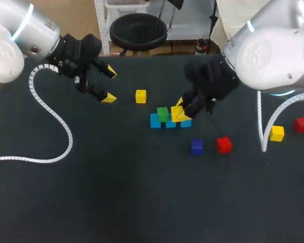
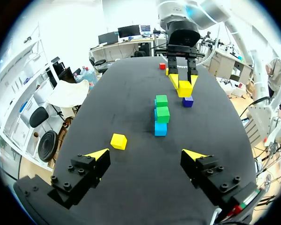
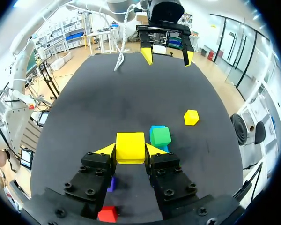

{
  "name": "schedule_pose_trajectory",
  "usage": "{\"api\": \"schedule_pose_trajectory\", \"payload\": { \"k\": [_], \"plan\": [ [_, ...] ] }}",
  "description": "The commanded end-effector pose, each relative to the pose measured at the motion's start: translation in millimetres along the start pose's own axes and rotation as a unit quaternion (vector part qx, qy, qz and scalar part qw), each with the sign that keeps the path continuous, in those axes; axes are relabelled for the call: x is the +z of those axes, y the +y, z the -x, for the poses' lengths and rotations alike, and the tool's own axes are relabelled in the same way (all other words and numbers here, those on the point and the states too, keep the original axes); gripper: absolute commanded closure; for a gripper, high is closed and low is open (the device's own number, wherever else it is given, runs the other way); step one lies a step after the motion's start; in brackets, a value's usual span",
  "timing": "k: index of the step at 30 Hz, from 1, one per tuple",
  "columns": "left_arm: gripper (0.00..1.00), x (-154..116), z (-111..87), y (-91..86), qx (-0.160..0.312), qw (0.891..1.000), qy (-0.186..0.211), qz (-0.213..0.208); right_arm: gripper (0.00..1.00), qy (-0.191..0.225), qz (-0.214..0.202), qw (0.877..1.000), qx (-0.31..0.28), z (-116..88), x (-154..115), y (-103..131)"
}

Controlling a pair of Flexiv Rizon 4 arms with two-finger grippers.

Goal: Place the blue cubes, place green cubes on the blue cubes, place the yellow cubes on the green cubes, then place the red cubes on the yellow cubes, and place purple cube on the red cubes.

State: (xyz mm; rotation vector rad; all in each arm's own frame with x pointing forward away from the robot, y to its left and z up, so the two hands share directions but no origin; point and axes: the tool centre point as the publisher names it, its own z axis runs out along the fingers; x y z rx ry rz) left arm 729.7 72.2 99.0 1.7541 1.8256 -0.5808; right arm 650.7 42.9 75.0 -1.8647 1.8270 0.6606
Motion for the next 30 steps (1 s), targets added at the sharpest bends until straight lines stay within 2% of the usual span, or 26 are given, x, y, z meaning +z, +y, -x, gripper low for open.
{"api": "schedule_pose_trajectory", "payload": {
  "k": [1, 30],
  "plan": [
    [0.0, 0, -0.4, 1.1, 0.001, 1.0, 0.0, -0.001, 1.0, 0.004, 0.002, 1.0, 0.0, 2, 3, -3],
    [0.0, 0, -0.4, 1.1, 0.001, 1.0, 0.0, -0.001, 1.0, -0.011, -0.026, 1.0, -0.003, -2, 11, -20]
  ]
}}
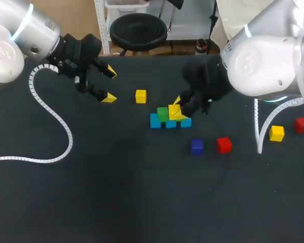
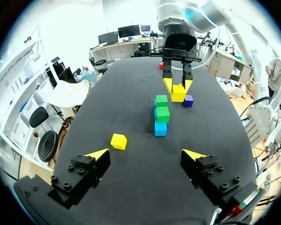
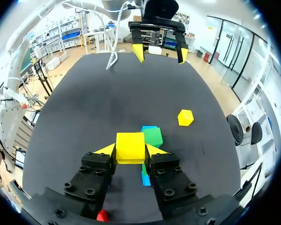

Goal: Place the blue cubes, place green cubes on the blue cubes, place the yellow cubes on the green cubes, then place the red cubes on the yellow cubes, and place purple cube on the red cubes.

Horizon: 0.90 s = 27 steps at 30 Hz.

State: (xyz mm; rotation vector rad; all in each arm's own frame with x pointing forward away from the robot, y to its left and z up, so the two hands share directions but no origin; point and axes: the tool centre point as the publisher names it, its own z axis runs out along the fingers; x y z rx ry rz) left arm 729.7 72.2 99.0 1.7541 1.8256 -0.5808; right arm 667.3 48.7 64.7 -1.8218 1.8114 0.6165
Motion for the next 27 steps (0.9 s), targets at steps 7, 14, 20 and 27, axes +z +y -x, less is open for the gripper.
{"api": "schedule_pose_trajectory", "payload": {
  "k": [7, 14, 20, 27],
  "plan": [
    [0.0, 0, -0.4, 1.1, 0.001, 1.0, 0.0, -0.001, 1.0, -0.01, 0.002, 1.0, 0.002, -1, 1, -9],
    [0.0, 0, -0.4, 1.1, 0.001, 1.0, 0.0, -0.001, 1.0, -0.013, 0.007, 1.0, 0.004, -4, 4, -14],
    [0.0, 0, -0.4, 1.1, 0.001, 1.0, 0.0, -0.001, 1.0, -0.013, 0.011, 1.0, 0.005, -4, 8, -16],
    [0.0, 0, -0.4, 1.1, 0.001, 1.0, 0.0, -0.001, 1.0, -0.012, 0.012, 1.0, 0.007, -6, 9, -19]
  ]
}}
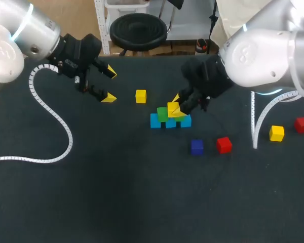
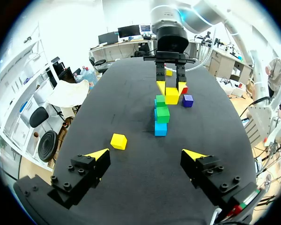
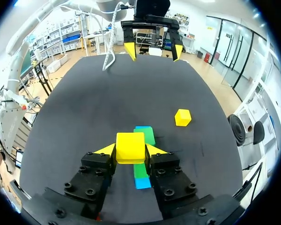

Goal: Place the blue cubes, place green cubes on the blue cubes, place the yellow cubes on the green cubes, then place the red cubes on the yellow cubes, and place purple cube on the red cubes.

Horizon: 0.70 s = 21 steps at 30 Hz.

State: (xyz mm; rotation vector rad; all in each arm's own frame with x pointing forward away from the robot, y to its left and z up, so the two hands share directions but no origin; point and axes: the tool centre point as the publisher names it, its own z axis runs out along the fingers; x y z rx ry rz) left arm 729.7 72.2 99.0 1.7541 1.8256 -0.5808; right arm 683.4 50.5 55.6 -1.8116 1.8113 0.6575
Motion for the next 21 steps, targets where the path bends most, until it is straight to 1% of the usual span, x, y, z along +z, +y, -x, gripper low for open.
{"api": "schedule_pose_trajectory", "payload": {
  "k": [1, 13, 21],
  "plan": [
    [0.0, -0.2, -0.4, 1.1, 0.001, 1.0, 0.0, -0.001, 1.0, -0.001, 0.001, 1.0, 0.0, -1.4, 0.7, -3.5],
    [0.0, -0.2, -0.4, 1.1, 0.001, 1.0, 0.0, -0.001, 1.0, 0.0, 0.0, 1.0, -0.004, 2.1, 0.4, -11.3],
    [0.0, -0.2, -0.4, 1.1, 0.001, 1.0, 0.0, -0.001, 1.0, -0.004, -0.002, 1.0, 0.003, -0.8, 2.4, -13.1]
  ]
}}
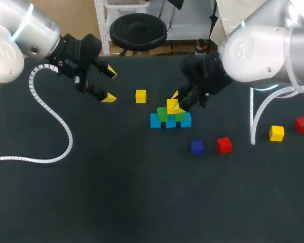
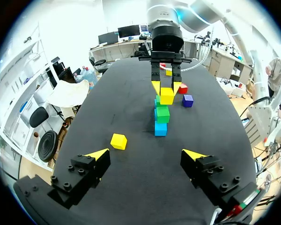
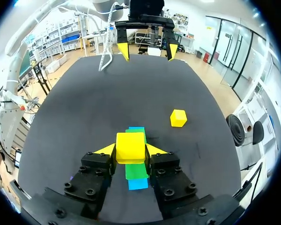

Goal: Place the blue cubes, place green cubes on the blue cubes, place the yellow cubes on the green cubes, then place the red cubes on the yellow cubes, and place purple cube on the red cubes.

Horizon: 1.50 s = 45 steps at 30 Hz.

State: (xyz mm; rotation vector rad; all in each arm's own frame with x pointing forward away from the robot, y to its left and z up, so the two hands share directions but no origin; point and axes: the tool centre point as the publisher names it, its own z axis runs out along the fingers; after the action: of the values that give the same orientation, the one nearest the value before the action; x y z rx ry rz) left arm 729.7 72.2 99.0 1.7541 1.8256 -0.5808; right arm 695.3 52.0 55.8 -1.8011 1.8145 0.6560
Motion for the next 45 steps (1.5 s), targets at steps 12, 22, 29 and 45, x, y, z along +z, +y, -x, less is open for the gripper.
{"api": "schedule_pose_trajectory", "payload": {
  "k": [12, 22, 29, 45],
  "plan": [
    [0.0, -0.2, -0.4, 1.1, 0.001, 1.0, 0.0, -0.001, 1.0, -0.003, 0.006, 1.0, 0.004, -2.7, 5.2, -1.5],
    [0.0, -0.2, -0.4, 1.1, 0.001, 1.0, 0.0, -0.001, 1.0, -0.002, 0.008, 1.0, 0.006, -2.8, 6.8, -2.3],
    [0.0, -0.2, -0.4, 1.1, 0.001, 1.0, 0.0, -0.001, 1.0, -0.001, 0.007, 1.0, 0.005, -2.1, 6.2, -2.0],
    [0.0, -0.2, -0.4, 1.1, 0.001, 1.0, 0.0, -0.001, 1.0, 0.004, 0.012, 1.0, 0.002, 0.1, 6.3, -7.9]
  ]
}}
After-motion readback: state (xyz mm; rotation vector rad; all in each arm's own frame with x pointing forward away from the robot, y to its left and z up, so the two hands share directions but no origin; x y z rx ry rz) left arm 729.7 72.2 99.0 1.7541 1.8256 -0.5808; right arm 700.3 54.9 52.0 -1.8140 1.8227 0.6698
